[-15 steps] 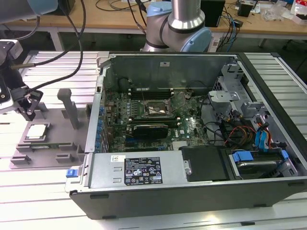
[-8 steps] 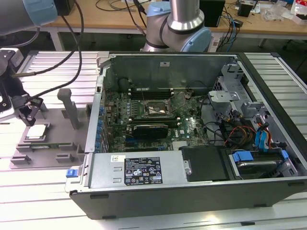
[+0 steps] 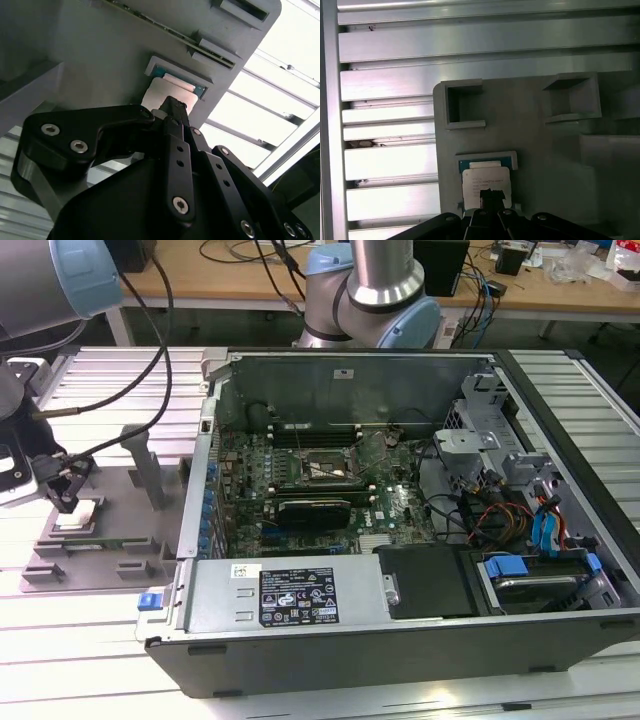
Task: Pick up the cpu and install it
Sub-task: 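Pick up the cpu and move it towards the insertion slot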
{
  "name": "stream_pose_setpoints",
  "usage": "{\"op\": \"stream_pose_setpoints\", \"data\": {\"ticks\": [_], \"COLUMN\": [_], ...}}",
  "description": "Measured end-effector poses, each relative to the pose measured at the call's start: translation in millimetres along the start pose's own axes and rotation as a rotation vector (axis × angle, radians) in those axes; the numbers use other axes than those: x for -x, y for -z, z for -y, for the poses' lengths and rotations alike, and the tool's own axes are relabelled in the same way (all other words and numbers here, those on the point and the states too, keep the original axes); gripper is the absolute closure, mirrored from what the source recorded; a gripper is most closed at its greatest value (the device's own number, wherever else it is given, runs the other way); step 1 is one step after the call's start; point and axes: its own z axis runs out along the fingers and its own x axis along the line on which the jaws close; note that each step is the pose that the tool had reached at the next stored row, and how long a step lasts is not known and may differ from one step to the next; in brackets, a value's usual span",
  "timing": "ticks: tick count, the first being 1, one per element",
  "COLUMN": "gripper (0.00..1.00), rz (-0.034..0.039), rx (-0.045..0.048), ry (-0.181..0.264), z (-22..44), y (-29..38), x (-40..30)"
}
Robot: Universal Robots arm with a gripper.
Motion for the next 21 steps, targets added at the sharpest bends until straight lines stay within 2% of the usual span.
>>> {"op": "stream_pose_setpoints", "data": {"ticks": [5, 6, 7, 10, 11, 12, 13, 17, 21], "gripper": [0.89, 0.83, 0.70, 0.52, 0.40, 0.40, 0.34, 0.34, 0.34], "rz": [0.0002, 0.0001, 0.0002, 0.0002, 0.0002, 0.0002, 0.0002, 0.0002, 0.0002], "rx": [0.0001, 0.0001, 0.0001, 0.0001, 0.0001, 0.0001, 0.0001, 0.0001, 0.0001], "ry": [0.000, 0.000, 0.000, 0.000, 0.000, 0.000, 0.000, 0.000, 0.000], "z": [0.0, 0.0, 0.0, 0.0, 0.0, 0.0, 0.0, 0.6, 0.8], "y": [-0.1, -0.1, -0.1, -0.1, -0.1, -0.1, -0.1, -13.3, -19.7], "x": [0.0, -0.1, -0.1, -0.1, -0.2, -0.2, -0.2, -0.4, -0.5]}}
